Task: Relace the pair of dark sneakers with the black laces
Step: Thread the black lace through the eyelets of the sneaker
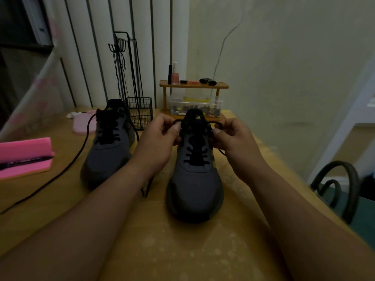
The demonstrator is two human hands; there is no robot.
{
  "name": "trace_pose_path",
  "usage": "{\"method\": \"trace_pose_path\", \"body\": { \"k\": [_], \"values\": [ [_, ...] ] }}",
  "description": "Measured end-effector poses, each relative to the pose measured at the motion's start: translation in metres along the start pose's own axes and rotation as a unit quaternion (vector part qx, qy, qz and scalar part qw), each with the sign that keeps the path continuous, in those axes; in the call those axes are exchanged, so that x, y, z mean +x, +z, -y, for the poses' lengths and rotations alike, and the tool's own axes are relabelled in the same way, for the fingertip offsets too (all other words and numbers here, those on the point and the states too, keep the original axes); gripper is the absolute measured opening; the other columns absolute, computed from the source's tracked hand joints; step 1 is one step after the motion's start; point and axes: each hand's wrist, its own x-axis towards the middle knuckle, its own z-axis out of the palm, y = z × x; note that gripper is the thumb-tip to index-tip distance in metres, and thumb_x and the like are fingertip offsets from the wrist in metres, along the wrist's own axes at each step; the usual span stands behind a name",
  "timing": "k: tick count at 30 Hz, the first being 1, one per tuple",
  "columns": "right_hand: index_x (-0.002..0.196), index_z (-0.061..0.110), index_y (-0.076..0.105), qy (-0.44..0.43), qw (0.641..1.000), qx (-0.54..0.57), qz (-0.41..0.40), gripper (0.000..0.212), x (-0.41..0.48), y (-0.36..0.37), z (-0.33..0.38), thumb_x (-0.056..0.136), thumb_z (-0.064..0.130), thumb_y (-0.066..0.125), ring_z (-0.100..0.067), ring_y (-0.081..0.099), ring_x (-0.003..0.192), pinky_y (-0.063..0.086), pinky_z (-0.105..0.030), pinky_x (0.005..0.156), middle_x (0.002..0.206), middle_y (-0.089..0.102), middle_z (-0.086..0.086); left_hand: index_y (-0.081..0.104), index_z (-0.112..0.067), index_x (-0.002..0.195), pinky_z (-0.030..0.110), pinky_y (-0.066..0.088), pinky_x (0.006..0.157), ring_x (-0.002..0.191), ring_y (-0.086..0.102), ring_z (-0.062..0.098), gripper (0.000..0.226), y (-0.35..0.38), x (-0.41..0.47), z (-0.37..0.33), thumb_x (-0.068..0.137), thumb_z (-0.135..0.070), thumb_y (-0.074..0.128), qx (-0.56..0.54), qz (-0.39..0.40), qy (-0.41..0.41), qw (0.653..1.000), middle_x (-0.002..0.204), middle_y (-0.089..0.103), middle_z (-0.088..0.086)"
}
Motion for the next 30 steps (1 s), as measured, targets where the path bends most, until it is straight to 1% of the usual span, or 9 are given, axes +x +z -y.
{"method": "trace_pose_path", "body": {
  "k": [3, 6, 10, 13, 16, 22, 24, 27, 30],
  "values": [
    [0.104, 0.016, 0.061, -0.004, 1.000, -0.020, 0.022, 0.014, -0.001, 0.002, -0.001, 0.098, 0.005, 0.067, -0.024, 0.071, 0.099, 0.061, -0.040, 0.087, 0.103, 0.071, -0.008, 0.063, -0.020, 0.106, 0.032, 0.060, 0.090, 0.100, 0.070, 0.015, 0.003, 0.000, 0.001, 0.004, 0.103, -0.019, 0.063, 0.036, 0.014, 0.011, 0.999, 0.105, 0.072, 0.000],
    [0.097, 0.016, 0.059, -0.020, 0.999, -0.040, -0.008, 0.013, -0.002, 0.002, 0.001, 0.099, 0.005, 0.066, -0.020, 0.067, 0.087, 0.058, -0.033, 0.077, 0.092, 0.066, -0.006, 0.062, -0.018, 0.102, 0.025, 0.059, 0.083, 0.093, 0.071, 0.011, 0.005, 0.001, 0.001, 0.005, 0.106, -0.018, 0.059, 0.036, 0.006, 0.011, 0.999, 0.099, 0.071, 0.001],
    [0.103, 0.014, 0.056, 0.017, 0.998, 0.058, -0.025, 0.012, -0.003, 0.002, 0.007, 0.102, 0.003, 0.059, -0.020, 0.067, 0.089, 0.061, -0.029, 0.073, 0.097, 0.061, -0.008, 0.058, -0.013, 0.108, 0.031, 0.060, 0.085, 0.089, 0.071, 0.015, 0.012, 0.002, 0.001, 0.002, 0.110, -0.022, 0.051, -0.010, -0.010, -0.021, 1.000, 0.098, 0.070, 0.007],
    [0.108, 0.014, 0.059, 0.010, 0.999, 0.034, 0.002, 0.012, -0.006, 0.002, 0.005, 0.101, 0.005, 0.064, -0.009, 0.067, 0.087, 0.056, -0.018, 0.067, 0.097, 0.063, -0.001, 0.062, -0.019, 0.103, 0.036, 0.059, 0.089, 0.098, 0.070, 0.016, 0.008, 0.001, -0.001, 0.002, 0.106, -0.026, 0.059, 0.034, 0.014, -0.003, 0.999, 0.102, 0.071, 0.002],
    [0.101, 0.014, 0.061, -0.010, 1.000, -0.003, -0.012, 0.012, -0.006, 0.005, 0.002, 0.099, 0.003, 0.065, 0.003, 0.063, 0.071, 0.051, -0.015, 0.062, 0.088, 0.063, 0.004, 0.061, -0.015, 0.100, 0.036, 0.060, 0.089, 0.094, 0.070, 0.014, 0.010, 0.001, -0.001, 0.001, 0.106, -0.022, 0.058, 0.050, 0.012, 0.002, 0.999, 0.098, 0.071, 0.002],
    [0.102, 0.012, 0.055, 0.034, 0.996, 0.063, -0.046, 0.010, -0.001, 0.006, 0.000, 0.101, 0.003, 0.059, -0.027, 0.067, 0.093, 0.059, -0.038, 0.078, 0.100, 0.061, -0.012, 0.057, -0.014, 0.103, 0.042, 0.060, 0.092, 0.096, 0.070, 0.024, 0.016, 0.003, -0.002, -0.003, 0.111, -0.025, 0.048, -0.011, -0.008, -0.037, 0.999, 0.099, 0.070, 0.008],
    [0.107, 0.015, 0.057, 0.029, 0.997, 0.056, -0.036, 0.013, -0.001, 0.006, -0.002, 0.100, 0.005, 0.063, -0.027, 0.068, 0.099, 0.061, -0.035, 0.078, 0.104, 0.062, -0.010, 0.058, -0.016, 0.099, 0.045, 0.059, 0.093, 0.097, 0.068, 0.025, 0.014, 0.004, -0.003, -0.003, 0.108, -0.026, 0.054, 0.011, 0.006, -0.026, 1.000, 0.099, 0.069, 0.007],
    [0.103, 0.017, 0.059, 0.014, 0.998, 0.057, -0.032, 0.017, -0.003, 0.008, -0.002, 0.098, 0.002, 0.065, -0.020, 0.068, 0.093, 0.057, -0.026, 0.073, 0.097, 0.064, -0.002, 0.059, -0.014, 0.095, 0.047, 0.058, 0.090, 0.095, 0.068, 0.023, 0.014, 0.004, -0.004, -0.002, 0.106, -0.022, 0.059, 0.043, 0.008, -0.007, 0.999, 0.097, 0.069, 0.007],
    [0.101, 0.017, 0.058, 0.030, 0.996, 0.058, -0.055, 0.013, -0.001, 0.009, -0.004, 0.101, 0.005, 0.063, -0.034, 0.069, 0.099, 0.060, -0.034, 0.076, 0.102, 0.063, -0.010, 0.056, -0.012, 0.094, 0.042, 0.059, 0.088, 0.094, 0.069, 0.020, 0.016, 0.005, -0.005, -0.003, 0.108, -0.022, 0.055, 0.036, -0.014, -0.016, 0.999, 0.096, 0.069, 0.009]
  ]
}}
